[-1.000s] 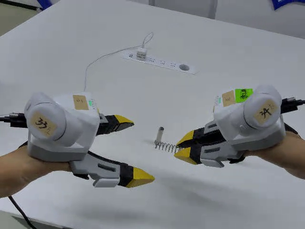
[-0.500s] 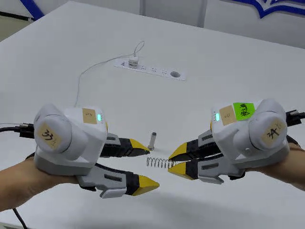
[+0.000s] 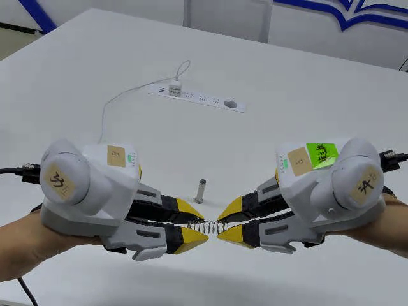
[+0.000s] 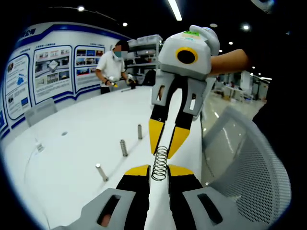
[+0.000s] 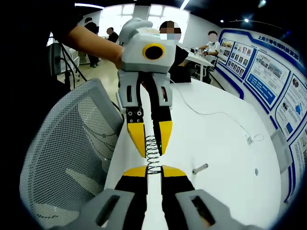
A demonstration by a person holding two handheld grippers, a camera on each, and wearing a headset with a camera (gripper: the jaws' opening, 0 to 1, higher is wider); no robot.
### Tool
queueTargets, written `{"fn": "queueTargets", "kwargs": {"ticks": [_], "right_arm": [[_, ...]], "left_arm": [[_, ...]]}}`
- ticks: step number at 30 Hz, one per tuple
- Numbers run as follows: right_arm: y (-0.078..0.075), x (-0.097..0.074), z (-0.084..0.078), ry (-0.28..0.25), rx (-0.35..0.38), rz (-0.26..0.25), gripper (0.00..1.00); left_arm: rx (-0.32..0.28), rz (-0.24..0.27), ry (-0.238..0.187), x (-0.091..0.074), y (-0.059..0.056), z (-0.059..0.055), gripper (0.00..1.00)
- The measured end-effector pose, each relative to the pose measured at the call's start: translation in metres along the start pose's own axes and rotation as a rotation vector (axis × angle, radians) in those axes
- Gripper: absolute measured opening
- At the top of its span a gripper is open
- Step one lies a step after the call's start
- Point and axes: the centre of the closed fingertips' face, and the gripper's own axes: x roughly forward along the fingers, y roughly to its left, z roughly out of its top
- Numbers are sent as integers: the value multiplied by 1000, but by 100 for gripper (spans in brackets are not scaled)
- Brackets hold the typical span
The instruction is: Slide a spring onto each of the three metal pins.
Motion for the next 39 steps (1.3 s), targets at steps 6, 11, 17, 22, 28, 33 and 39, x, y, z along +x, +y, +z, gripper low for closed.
{"fn": "queueTargets", "kwargs": {"ticks": [6, 11, 17, 22, 28, 33, 39], "right_arm": [[0, 0, 1, 6, -6, -2, 10], [-2, -5, 4, -6, 9, -3, 10], [-1, -8, 1, -28, 51, 18, 11], [0, -8, -2, -48, 101, 43, 13], [4, -7, -2, -67, 133, 68, 11], [1, -11, 3, -93, 132, 60, 11], [4, -15, 7, -148, 178, 93, 10]], "left_arm": [[20, 3, -1, -1, -2, 0, 11], [48, 4, -24, -2, -2, 4, 10], [58, -34, -16, 1, -6, 8, 10], [58, -61, -9, 3, -10, 9, 10], [60, -67, -9, 2, -10, 8, 10], [70, -60, -10, 1, -8, 8, 10], [95, -72, 6, 2, -11, 7, 10]]}}
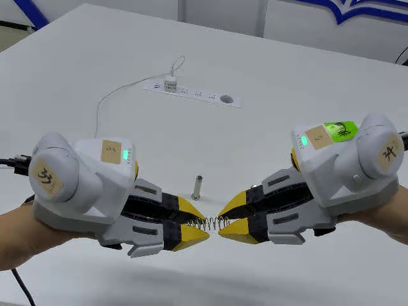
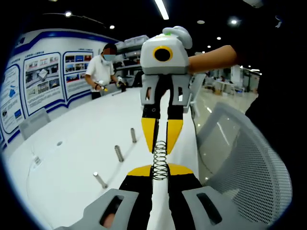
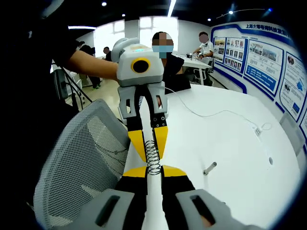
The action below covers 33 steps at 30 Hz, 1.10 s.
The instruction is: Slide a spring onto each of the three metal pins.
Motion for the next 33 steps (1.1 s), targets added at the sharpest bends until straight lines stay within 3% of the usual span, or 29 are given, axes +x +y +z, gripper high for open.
{"fn": "queueTargets", "kwargs": {"ticks": [7, 13, 20, 27, 30, 33], "right_arm": [[2, -5, 17, -90, 47, 24, 10], [3, -1, 22, -95, 46, 22, 11], [4, 2, 35, -150, 81, 18, 11], [0, 3, 41, -156, 80, 1, 10], [-2, 3, 43, -161, 103, -5, 10], [-6, 6, 43, -148, 106, -16, 10]], "left_arm": [[20, -10, 26, 2, -1, -5, 10], [7, -4, 29, 4, 1, -8, 10], [-3, 4, 12, 4, 1, -5, 10], [-10, 18, -3, 4, 6, -3, 10], [-87, 4, -30, 3, 6, -2, 11], [-69, 35, -28, 1, 12, -4, 12]]}}
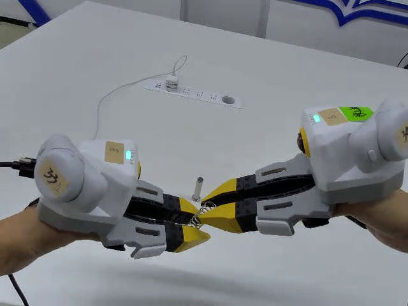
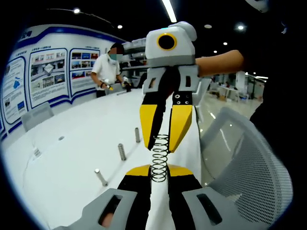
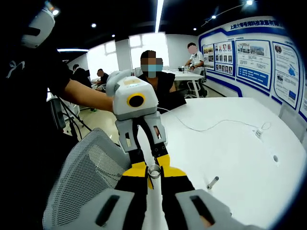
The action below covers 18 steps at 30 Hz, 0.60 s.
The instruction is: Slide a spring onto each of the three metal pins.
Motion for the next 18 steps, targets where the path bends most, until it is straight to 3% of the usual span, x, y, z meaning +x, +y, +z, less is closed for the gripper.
{"fn": "queueTargets", "kwargs": {"ticks": [3, 5, 7, 12, 15, 18], "right_arm": [[-2, 1, 1, 2, -4, -7, 10], [-5, 1, 3, -2, -2, -13, 10], [-9, -1, 6, -9, 3, -21, 10], [-28, -6, 8, -3, 4, -74, 10], [-41, -8, 8, 6, 2, -108, 10], [-53, -8, 7, 26, -9, -134, 10]], "left_arm": [[-1, 16, 0, -1, 3, -1, 14], [0, 48, -8, -3, 9, -1, 25], [-5, 48, -7, -4, 10, -3, 34], [-18, 75, -8, -7, 17, -6, 39], [-70, 117, -28, -11, 28, -5, 48], [-68, 128, -39, -15, 32, -5, 51]]}}
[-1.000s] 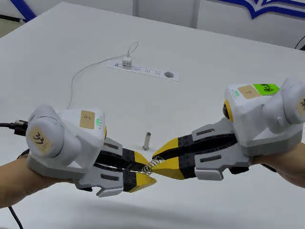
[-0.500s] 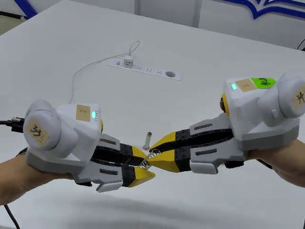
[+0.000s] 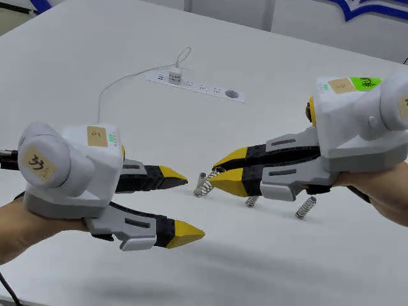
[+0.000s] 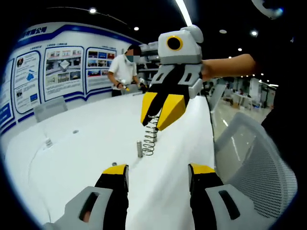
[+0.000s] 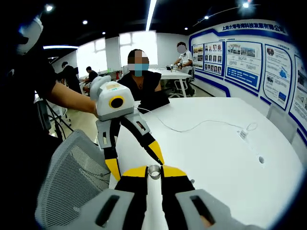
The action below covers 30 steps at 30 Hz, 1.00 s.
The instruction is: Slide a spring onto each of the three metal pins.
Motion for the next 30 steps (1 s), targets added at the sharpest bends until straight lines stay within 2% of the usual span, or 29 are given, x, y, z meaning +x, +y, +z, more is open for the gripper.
{"fn": "queueTargets", "kwargs": {"ticks": [4, 9, 13, 21, 24, 27, 30], "right_arm": [[-21, 3, -5, 29, 12, -47, 10], [-38, 8, -10, 54, 22, -79, 10], [-54, 13, -20, 105, 2, -125, 10], [-75, 27, -34, 133, 43, -151, 10], [-82, 32, -40, 141, 75, -156, 10], [-83, 38, -44, 149, 86, -148, 10], [-83, 44, -48, 160, 91, -142, 10]], "left_arm": [[2, 11, -13, -6, 5, 0, 54], [-15, 37, -27, -11, 14, 0, 56], [-20, 63, -28, -15, 22, -2, 62], [-51, 102, -38, -23, 33, -8, 70], [-57, 114, -30, -24, 36, -12, 71], [-71, 105, -38, -26, 33, -14, 68], [-71, 105, -32, -27, 32, -18, 71]]}}
